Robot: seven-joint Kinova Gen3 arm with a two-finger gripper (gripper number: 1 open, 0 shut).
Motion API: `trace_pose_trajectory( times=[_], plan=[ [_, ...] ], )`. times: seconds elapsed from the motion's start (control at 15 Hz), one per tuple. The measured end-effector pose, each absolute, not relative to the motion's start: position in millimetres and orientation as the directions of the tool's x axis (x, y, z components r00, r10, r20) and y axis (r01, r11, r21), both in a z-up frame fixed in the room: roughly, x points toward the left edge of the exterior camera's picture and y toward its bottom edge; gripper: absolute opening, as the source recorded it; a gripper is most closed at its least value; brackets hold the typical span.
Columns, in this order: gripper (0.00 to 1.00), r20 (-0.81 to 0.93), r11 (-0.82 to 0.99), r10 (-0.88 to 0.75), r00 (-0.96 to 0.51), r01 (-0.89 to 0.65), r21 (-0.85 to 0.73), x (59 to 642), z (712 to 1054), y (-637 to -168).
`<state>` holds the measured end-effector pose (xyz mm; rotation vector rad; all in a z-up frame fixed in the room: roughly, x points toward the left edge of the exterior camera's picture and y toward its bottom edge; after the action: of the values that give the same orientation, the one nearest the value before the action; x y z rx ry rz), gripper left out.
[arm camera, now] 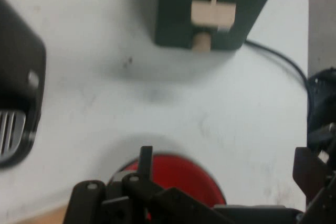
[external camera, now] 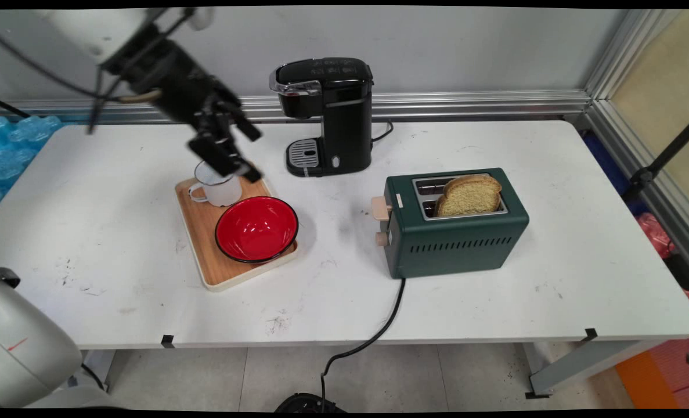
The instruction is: Press the toaster switch
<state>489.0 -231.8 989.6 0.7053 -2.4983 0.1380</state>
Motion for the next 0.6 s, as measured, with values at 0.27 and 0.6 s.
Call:
trace_pose_trajectory(
  times=[0.27, 0.6],
  plan=[
    [1.0, 0.529, 0.852, -0.465, -0.71, -0.522, 0.049, 445.9, 987.0, -249.7],
    [1.0, 0.518, 0.845, -0.477, -0.71, -0.532, 0.05, 399.0, 976.5, -270.1]
  ],
)
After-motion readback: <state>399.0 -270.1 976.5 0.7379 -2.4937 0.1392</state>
